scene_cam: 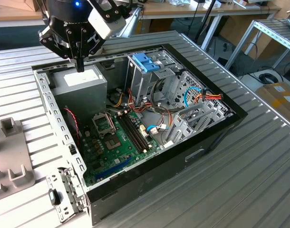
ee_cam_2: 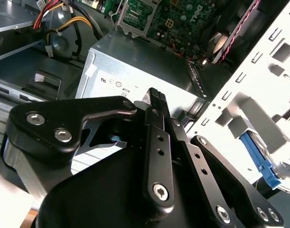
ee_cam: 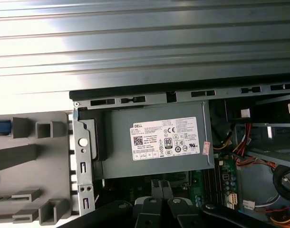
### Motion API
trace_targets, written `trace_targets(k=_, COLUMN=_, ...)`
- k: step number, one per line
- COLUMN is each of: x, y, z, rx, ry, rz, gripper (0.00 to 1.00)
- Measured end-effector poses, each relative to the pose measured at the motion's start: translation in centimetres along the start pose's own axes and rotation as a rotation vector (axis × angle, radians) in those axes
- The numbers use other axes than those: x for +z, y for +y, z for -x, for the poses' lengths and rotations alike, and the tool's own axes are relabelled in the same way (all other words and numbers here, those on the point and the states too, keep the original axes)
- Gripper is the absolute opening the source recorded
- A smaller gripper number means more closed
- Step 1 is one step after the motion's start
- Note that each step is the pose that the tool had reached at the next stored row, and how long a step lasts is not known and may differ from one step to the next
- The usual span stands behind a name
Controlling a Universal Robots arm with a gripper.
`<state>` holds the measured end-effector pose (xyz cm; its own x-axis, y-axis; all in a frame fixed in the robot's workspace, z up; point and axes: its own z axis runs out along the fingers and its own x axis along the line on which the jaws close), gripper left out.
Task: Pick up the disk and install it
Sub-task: 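Reach for the disk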
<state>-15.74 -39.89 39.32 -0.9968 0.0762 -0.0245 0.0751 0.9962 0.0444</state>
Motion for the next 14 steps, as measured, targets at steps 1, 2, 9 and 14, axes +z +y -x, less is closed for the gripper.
trace_targets(k=1, x=0.0, y=0.0, z=-0.07, rx=0.0, ry=0.0, rz=0.0, gripper=0.1)
trace_targets(k=2, x=0.0, y=-0.01, z=-0.12, rx=0.0, ry=0.0, rz=0.0, gripper=0.1)
trace_targets(k=9, x=-0.01, y=-0.04, z=-0.51, rx=0.0, ry=0.0, rz=0.0, gripper=0.1)
trace_targets(k=14, x=-0.02, y=-0.07, z=-0.92, rx=0.0, ry=0.0, rz=-0.0001, gripper=0.1)
